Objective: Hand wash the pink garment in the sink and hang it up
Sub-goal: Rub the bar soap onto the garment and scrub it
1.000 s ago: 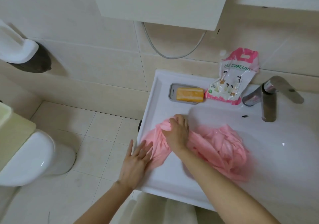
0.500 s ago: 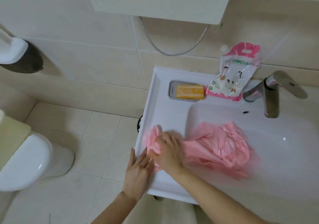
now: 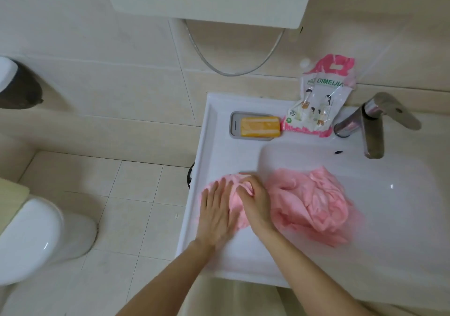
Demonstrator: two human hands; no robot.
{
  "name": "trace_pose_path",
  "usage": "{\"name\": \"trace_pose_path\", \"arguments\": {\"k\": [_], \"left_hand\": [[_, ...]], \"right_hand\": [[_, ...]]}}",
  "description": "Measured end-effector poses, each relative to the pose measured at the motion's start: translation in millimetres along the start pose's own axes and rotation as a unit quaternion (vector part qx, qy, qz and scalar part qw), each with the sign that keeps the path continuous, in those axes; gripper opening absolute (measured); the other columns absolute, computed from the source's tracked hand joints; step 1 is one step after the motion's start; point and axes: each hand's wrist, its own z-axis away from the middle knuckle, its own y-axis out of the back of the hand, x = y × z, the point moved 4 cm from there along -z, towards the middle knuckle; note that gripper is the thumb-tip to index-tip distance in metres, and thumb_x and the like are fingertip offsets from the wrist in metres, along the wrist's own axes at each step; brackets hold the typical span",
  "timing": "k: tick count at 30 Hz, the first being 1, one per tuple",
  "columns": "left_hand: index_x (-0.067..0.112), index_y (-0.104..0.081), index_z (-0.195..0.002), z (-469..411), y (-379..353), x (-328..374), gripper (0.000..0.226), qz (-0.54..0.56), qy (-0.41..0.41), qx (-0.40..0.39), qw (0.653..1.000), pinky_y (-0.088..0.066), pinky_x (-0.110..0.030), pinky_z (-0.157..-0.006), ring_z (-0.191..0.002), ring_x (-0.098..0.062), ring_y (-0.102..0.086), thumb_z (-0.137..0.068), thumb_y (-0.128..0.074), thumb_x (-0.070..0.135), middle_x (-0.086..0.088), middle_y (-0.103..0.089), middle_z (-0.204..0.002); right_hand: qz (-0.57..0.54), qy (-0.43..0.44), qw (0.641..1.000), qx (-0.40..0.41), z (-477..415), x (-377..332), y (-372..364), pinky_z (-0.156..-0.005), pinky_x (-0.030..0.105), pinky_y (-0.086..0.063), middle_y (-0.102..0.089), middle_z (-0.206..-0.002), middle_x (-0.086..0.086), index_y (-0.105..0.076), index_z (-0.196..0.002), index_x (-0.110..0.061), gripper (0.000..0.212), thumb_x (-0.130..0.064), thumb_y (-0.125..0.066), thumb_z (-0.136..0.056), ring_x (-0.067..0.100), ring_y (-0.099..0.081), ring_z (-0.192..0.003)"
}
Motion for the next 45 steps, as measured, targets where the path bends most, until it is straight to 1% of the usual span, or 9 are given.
{"name": "trace_pose_path", "arguments": {"k": [3, 7, 15, 19, 24, 29, 34, 38, 45], "left_hand": [[0.005, -0.039, -0.141, 19, -11, -9, 0.086, -0.107, -0.111, -0.08, 0.985, -0.03, -0.052, -0.105, -0.13, -0.035, -0.042, -0.089, -0.022, 0.071, -0.017, -0.044, -0.143], [0.008, -0.05, -0.131, 31, 0, -9, 0.063, -0.041, -0.114, 0.002, 0.993, -0.034, -0.038, -0.097, -0.112, -0.025, -0.047, -0.098, -0.021, 0.053, -0.007, -0.048, -0.128], [0.02, -0.04, -0.09, -60, 12, -16, 0.008, -0.002, 0.076, 0.125, 0.989, -0.04, -0.032, -0.05, -0.056, -0.027, -0.057, -0.084, -0.04, 0.024, -0.003, -0.057, -0.067], [0.012, -0.054, -0.108, -18, -1, 2, 0.03, -0.03, 0.031, 0.115, 0.992, -0.042, -0.038, -0.076, -0.089, -0.029, -0.054, -0.08, -0.05, 0.021, -0.011, -0.058, -0.106], [0.012, -0.054, -0.084, -61, -8, -7, 0.019, -0.068, -0.063, 0.101, 0.991, -0.035, -0.027, -0.061, -0.062, -0.023, -0.055, -0.067, -0.06, 0.016, -0.003, -0.058, -0.072], [0.012, -0.056, -0.097, -23, -9, 3, 0.018, -0.03, -0.04, 0.137, 0.989, -0.039, -0.038, -0.079, -0.082, -0.028, -0.052, -0.083, -0.046, 0.018, -0.008, -0.056, -0.101], [0.014, -0.055, -0.069, -94, 8, -8, 0.013, -0.046, -0.031, 0.149, 0.987, -0.036, -0.026, -0.056, -0.055, -0.02, -0.055, -0.071, -0.042, 0.016, 0.0, -0.055, -0.061], [0.015, -0.052, -0.097, -42, -1, 1, 0.021, -0.001, -0.029, 0.143, 0.989, -0.035, -0.033, -0.073, -0.081, -0.025, -0.049, -0.079, -0.043, 0.019, -0.006, -0.054, -0.099], [0.013, -0.06, -0.074, -99, 9, -9, 0.019, -0.055, 0.002, 0.127, 0.99, -0.041, -0.029, -0.056, -0.063, -0.022, -0.056, -0.073, -0.041, 0.016, -0.003, -0.062, -0.074]], "right_hand": [[0.026, 0.017, 0.999, 0.013, 17, 15, 19, -0.096, 0.038, -0.044, -0.064, -0.111, -0.007, -0.06, -0.104, -0.034, 0.042, -0.018, -0.049, -0.067, 0.008, -0.057, -0.107], [0.201, 0.167, 0.964, -0.058, 54, 10, 2, -0.112, 0.027, -0.02, -0.043, -0.143, -0.013, -0.054, -0.127, -0.036, 0.039, -0.049, -0.045, -0.092, 0.001, -0.037, -0.131], [0.384, 0.158, 0.906, 0.082, -47, -11, -20, -0.053, 0.031, -0.046, -0.059, -0.06, 0.001, -0.059, -0.066, -0.02, 0.03, -0.038, -0.046, -0.086, 0.024, -0.061, -0.056], [0.363, 0.195, 0.91, 0.038, 12, 4, -13, -0.076, 0.036, -0.044, -0.062, -0.09, 0.001, -0.063, -0.085, -0.021, 0.018, -0.033, -0.05, -0.083, 0.023, -0.058, -0.079], [0.377, 0.214, 0.896, 0.095, -48, 2, -9, -0.053, 0.031, -0.049, -0.062, -0.063, 0.0, -0.062, -0.066, -0.018, 0.03, -0.032, -0.048, -0.088, 0.022, -0.062, -0.059], [0.359, 0.195, 0.909, 0.078, 7, 20, -6, -0.08, 0.037, -0.044, -0.064, -0.089, 0.0, -0.066, -0.085, -0.02, 0.024, -0.032, -0.046, -0.088, 0.024, -0.059, -0.081], [0.364, 0.189, 0.901, 0.143, -69, -3, -8, -0.055, 0.027, -0.05, -0.065, -0.065, 0.0, -0.064, -0.073, -0.017, 0.03, -0.03, -0.045, -0.091, 0.02, -0.064, -0.059], [0.366, 0.214, 0.899, 0.109, -11, 12, -8, -0.075, 0.036, -0.045, -0.062, -0.086, 0.001, -0.061, -0.084, -0.019, 0.017, -0.028, -0.048, -0.089, 0.021, -0.054, -0.08], [0.395, 0.166, 0.891, 0.149, -64, 0, -7, -0.061, 0.032, -0.048, -0.063, -0.074, 0.002, -0.061, -0.075, -0.019, 0.019, -0.028, -0.046, -0.082, 0.022, -0.061, -0.07]]}}
